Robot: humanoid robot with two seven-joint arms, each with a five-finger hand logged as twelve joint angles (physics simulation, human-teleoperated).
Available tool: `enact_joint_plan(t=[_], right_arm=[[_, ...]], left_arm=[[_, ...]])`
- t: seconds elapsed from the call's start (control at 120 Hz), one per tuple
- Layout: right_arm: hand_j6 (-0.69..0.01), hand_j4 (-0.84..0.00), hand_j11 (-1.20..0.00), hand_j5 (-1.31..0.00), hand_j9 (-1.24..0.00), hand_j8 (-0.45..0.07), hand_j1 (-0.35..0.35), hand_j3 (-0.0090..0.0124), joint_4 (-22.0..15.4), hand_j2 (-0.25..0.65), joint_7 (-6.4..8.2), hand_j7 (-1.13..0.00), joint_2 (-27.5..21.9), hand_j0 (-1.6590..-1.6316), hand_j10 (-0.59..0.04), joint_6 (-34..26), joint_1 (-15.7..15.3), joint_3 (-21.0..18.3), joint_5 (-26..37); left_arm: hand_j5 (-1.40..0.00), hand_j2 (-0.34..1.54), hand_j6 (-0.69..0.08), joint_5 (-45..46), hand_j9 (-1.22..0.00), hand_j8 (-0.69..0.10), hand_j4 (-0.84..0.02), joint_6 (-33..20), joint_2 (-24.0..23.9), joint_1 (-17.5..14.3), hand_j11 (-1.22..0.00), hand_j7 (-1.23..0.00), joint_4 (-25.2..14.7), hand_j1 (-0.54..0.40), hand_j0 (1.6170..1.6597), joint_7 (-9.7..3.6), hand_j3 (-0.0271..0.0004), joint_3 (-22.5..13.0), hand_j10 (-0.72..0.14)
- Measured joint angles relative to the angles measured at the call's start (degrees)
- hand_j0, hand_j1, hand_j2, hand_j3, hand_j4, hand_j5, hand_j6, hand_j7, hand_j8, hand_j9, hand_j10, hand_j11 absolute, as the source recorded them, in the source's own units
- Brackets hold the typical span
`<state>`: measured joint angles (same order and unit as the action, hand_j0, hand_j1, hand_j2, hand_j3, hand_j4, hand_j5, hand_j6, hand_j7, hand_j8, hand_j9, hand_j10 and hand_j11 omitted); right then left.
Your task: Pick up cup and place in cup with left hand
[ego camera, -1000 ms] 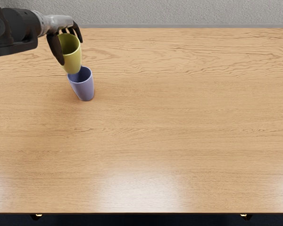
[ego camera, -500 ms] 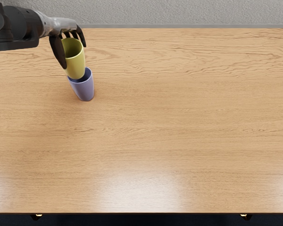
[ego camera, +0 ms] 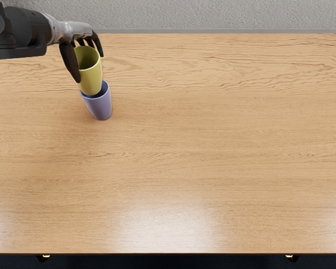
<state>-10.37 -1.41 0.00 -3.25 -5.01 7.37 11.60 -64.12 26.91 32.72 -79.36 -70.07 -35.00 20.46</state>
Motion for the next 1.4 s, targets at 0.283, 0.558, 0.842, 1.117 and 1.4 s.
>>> enact_joint_plan(t=[0.283,0.558,0.842,1.117,1.4], right_arm=[[-0.024,-0.024,-0.03,-0.03,-0.03,-0.024,-0.320,0.0000,0.0,-0.005,0.00,-0.03,0.0,-1.6581,-0.024,0.0,0.0,0.0,0.0],[-0.024,-0.024,-0.03,-0.03,-0.03,-0.024,-0.320,0.0000,0.0,-0.005,0.00,-0.03,0.0,-1.6581,-0.024,0.0,0.0,0.0,0.0],[-0.024,-0.024,-0.03,-0.03,-0.03,-0.024,-0.321,0.0000,0.1,-0.005,0.00,-0.03,0.0,-1.6581,-0.024,0.0,0.0,0.0,0.0],[-0.024,-0.024,-0.03,-0.03,-0.03,-0.024,-0.320,0.0000,0.0,-0.005,0.00,-0.03,0.0,-1.6581,-0.024,0.0,0.0,0.0,0.0],[-0.024,-0.024,-0.03,-0.03,-0.03,-0.024,-0.320,0.0000,0.0,-0.005,0.00,-0.03,0.0,-1.6581,-0.024,0.0,0.0,0.0,0.0]], left_arm=[[-0.60,0.05,-0.343,0.2,-0.59,-0.332,-0.440,-0.2,-0.3,0.0,-0.59,-0.60,0.5,-0.067,1.6555,0.00,0.0000,0.0,-0.442],[-0.60,0.05,-0.335,0.0,-0.59,-0.321,-0.438,-0.4,-1.9,0.0,-0.59,-0.59,1.6,-0.074,1.6556,0.00,0.0000,0.0,-0.443],[-0.60,0.05,-0.345,-0.3,-0.59,-0.332,-0.440,-0.4,-1.9,0.2,-0.59,-0.60,2.2,-0.069,1.6555,0.00,0.0000,-0.1,-0.443],[-0.50,0.05,-0.327,-0.5,-0.49,-0.319,-0.372,-0.4,-2.0,0.4,-0.50,-0.50,2.1,-0.029,1.6565,0.00,0.0000,-0.1,-0.374],[-0.19,0.02,-0.135,-0.5,-0.19,-0.133,-0.146,-0.6,-3.0,1.1,-0.19,-0.19,2.0,0.194,1.6577,0.00,0.0000,-0.1,-0.146]])
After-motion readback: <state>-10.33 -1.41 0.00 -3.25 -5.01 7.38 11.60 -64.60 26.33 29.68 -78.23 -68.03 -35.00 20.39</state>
